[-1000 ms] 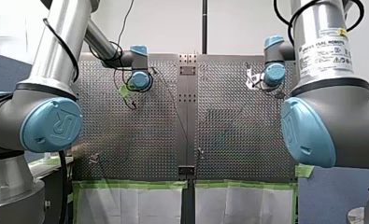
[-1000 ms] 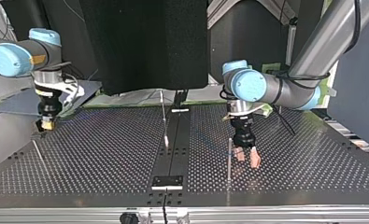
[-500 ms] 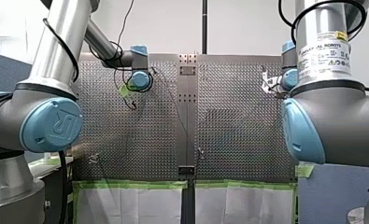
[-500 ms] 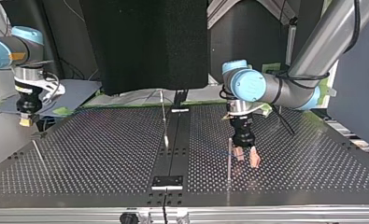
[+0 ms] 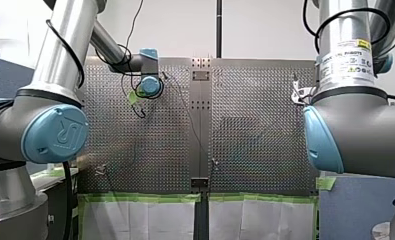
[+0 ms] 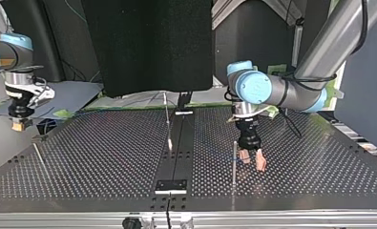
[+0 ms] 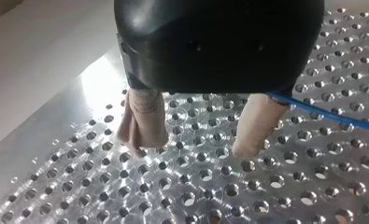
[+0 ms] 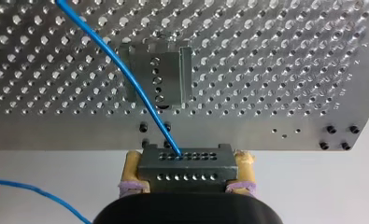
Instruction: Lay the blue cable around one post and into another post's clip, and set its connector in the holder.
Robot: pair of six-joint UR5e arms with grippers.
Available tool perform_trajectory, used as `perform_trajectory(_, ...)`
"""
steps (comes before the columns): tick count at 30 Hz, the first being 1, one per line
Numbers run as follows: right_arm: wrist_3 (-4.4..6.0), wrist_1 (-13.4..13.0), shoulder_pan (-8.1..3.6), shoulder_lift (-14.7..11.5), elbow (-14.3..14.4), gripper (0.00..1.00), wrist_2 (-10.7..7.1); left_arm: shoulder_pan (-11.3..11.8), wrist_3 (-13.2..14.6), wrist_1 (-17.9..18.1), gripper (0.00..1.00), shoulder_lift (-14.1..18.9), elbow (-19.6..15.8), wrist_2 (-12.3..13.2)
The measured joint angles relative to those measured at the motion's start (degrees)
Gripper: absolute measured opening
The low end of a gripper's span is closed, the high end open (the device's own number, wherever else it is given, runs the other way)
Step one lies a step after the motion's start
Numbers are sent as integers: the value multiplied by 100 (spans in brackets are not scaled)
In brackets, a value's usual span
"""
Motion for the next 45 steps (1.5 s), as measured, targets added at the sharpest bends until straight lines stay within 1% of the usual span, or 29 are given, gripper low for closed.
perform_trajectory(3, 34, -3, -57, 5, 0, 0, -186, 8, 26, -33, 100, 0, 0, -59)
perform_trajectory(7, 85, -18, -105, 19, 5, 0, -411, 10, 57, -65, 100, 0, 1, -103)
perform_trajectory(10, 199, -91, -143, 51, 5, 0, -572, 19, 71, -88, 100, -1, 1, -114)
perform_trajectory(12, 303, -151, -176, 89, 6, 0, -692, 22, 74, -99, 100, 0, 1, -116)
perform_trajectory(14, 370, -192, -208, 123, 2, 0, -811, 23, 75, -107, 100, 0, 1, -118)
perform_trajectory(17, 401, -213, -239, 201, -44, 0, -964, 24, 76, -107, 100, 0, 1, -118)
perform_trajectory(19, 375, -184, -247, 274, -100, 0, -1058, 25, 79, -110, 100, 0, 1, -118)
perform_trajectory(21, 303, -114, -251, 368, -182, 0, -1167, 26, 82, -111, 100, -1, 1, -119)
perform_trajectory(22, 265, -76, -251, 403, -218, 0, -1214, 29, 86, -111, 100, -1, 1, -119)
perform_trajectory(26, 57, 39, -239, 483, -368, 0, -1455, 39, 99, -107, 100, 0, 1, -119)
perform_trajectory(29, -61, 68, -229, 500, -461, 0, -1638, 51, 102, -105, 100, 0, 1, -119)
perform_trajectory(32, -152, 90, -223, 504, -529, 0, -1798, 64, 103, -104, 100, 0, 1, -119)
perform_trajectory(35, -214, 105, -231, 505, -572, 0, -1973, 79, 103, -104, 100, 0, 1, -119)
perform_trajectory(41, -264, 107, -270, 512, -590, 0, -2310, 101, 101, -105, 100, 0, 1, -106)
perform_trajectory(45, -291, 70, -282, 519, -591, 0, -2373, 105, 64, -110, 100, 0, -1, -91)
